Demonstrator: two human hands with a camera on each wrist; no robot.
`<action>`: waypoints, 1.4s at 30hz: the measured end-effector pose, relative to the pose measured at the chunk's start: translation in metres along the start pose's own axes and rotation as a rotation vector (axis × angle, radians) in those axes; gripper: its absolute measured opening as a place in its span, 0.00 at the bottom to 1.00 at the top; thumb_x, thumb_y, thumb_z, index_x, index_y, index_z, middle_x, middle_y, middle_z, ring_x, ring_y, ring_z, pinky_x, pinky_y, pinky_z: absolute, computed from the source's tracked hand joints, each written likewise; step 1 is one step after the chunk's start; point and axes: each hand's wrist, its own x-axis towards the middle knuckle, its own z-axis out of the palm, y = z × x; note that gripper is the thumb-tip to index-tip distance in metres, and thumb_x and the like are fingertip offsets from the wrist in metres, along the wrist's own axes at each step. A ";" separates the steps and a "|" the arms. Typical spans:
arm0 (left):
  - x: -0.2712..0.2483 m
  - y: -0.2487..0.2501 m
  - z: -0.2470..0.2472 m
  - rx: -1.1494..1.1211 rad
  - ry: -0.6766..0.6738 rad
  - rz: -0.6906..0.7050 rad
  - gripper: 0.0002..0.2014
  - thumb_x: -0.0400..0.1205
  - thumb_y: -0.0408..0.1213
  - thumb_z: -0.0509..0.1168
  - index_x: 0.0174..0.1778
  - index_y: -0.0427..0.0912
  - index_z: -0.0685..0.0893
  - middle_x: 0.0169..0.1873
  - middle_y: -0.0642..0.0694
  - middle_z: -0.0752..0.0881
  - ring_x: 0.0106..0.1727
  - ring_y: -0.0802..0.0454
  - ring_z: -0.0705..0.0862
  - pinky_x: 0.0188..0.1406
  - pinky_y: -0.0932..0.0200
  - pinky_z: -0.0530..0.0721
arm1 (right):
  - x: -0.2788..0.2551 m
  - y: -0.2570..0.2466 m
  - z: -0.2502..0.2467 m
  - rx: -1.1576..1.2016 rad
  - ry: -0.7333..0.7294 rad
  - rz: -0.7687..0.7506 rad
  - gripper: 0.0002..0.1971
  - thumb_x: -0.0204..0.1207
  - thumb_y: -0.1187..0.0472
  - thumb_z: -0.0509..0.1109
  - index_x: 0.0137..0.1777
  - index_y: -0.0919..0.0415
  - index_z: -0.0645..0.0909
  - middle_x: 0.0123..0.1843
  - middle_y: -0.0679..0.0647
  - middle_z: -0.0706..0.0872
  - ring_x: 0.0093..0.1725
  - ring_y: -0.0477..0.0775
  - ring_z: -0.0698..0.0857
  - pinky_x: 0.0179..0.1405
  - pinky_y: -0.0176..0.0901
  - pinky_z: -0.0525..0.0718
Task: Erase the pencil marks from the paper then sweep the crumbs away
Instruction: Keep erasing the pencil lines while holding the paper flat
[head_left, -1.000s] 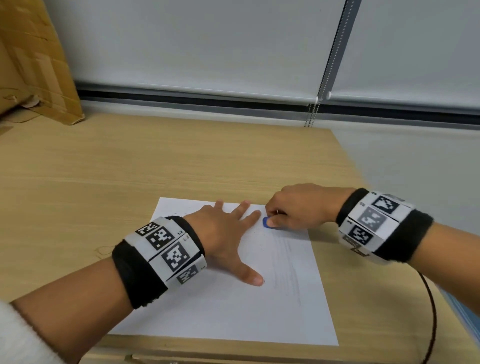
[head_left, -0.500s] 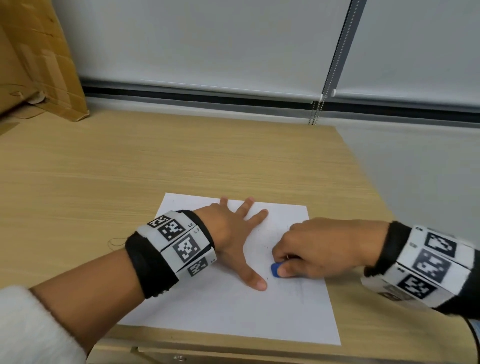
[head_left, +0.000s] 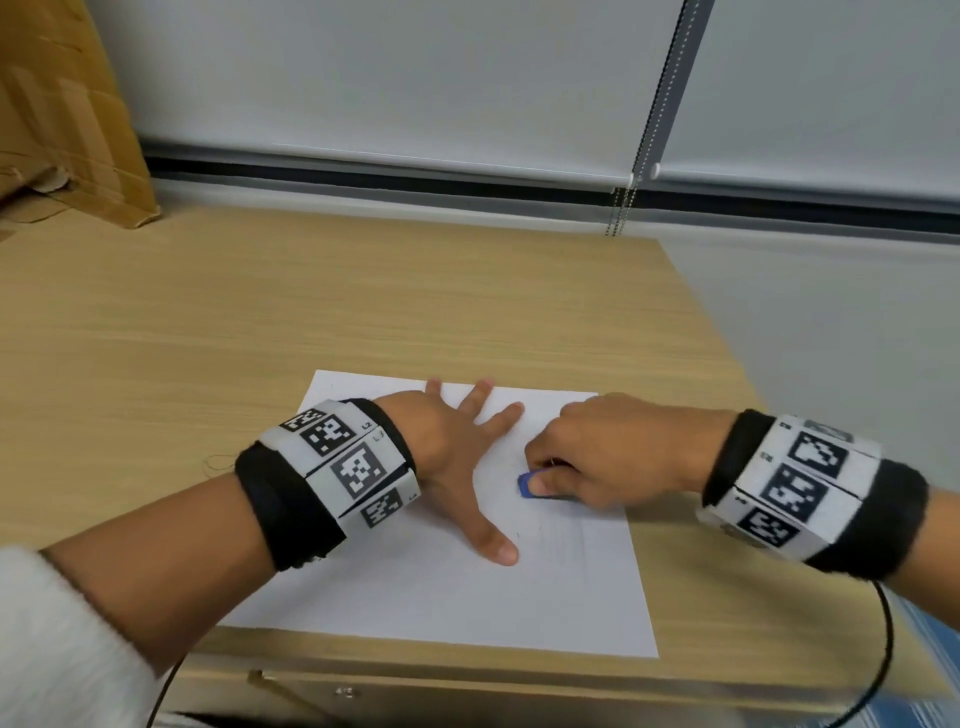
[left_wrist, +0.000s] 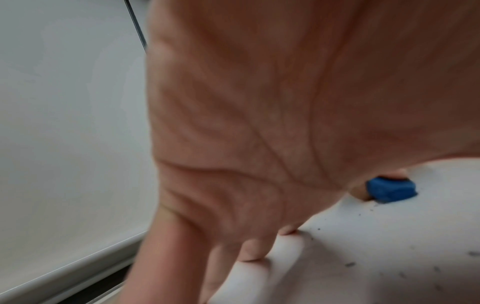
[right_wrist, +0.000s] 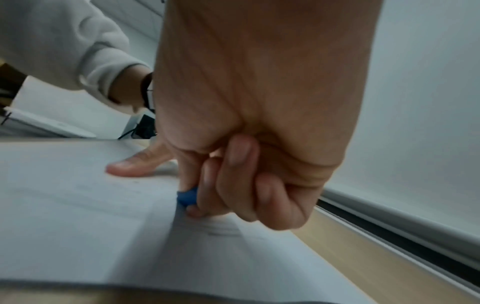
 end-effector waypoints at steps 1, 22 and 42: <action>0.000 0.000 0.000 0.001 -0.004 -0.001 0.68 0.57 0.80 0.68 0.77 0.66 0.22 0.79 0.56 0.22 0.81 0.30 0.30 0.79 0.33 0.59 | -0.005 -0.002 0.004 0.006 -0.001 -0.020 0.17 0.84 0.43 0.56 0.43 0.54 0.77 0.30 0.46 0.75 0.33 0.52 0.76 0.36 0.46 0.72; 0.002 0.001 -0.002 -0.001 -0.032 -0.015 0.69 0.56 0.80 0.68 0.76 0.66 0.21 0.78 0.57 0.20 0.81 0.30 0.29 0.78 0.32 0.60 | -0.025 -0.006 0.016 0.078 -0.062 -0.091 0.19 0.83 0.44 0.57 0.41 0.57 0.76 0.30 0.49 0.78 0.31 0.51 0.75 0.34 0.45 0.73; -0.001 0.002 -0.002 -0.005 -0.057 -0.005 0.71 0.56 0.78 0.70 0.75 0.66 0.20 0.76 0.57 0.19 0.81 0.32 0.28 0.78 0.31 0.58 | 0.023 0.031 -0.009 0.047 0.017 0.049 0.19 0.81 0.44 0.61 0.37 0.57 0.79 0.30 0.48 0.79 0.31 0.52 0.77 0.33 0.44 0.74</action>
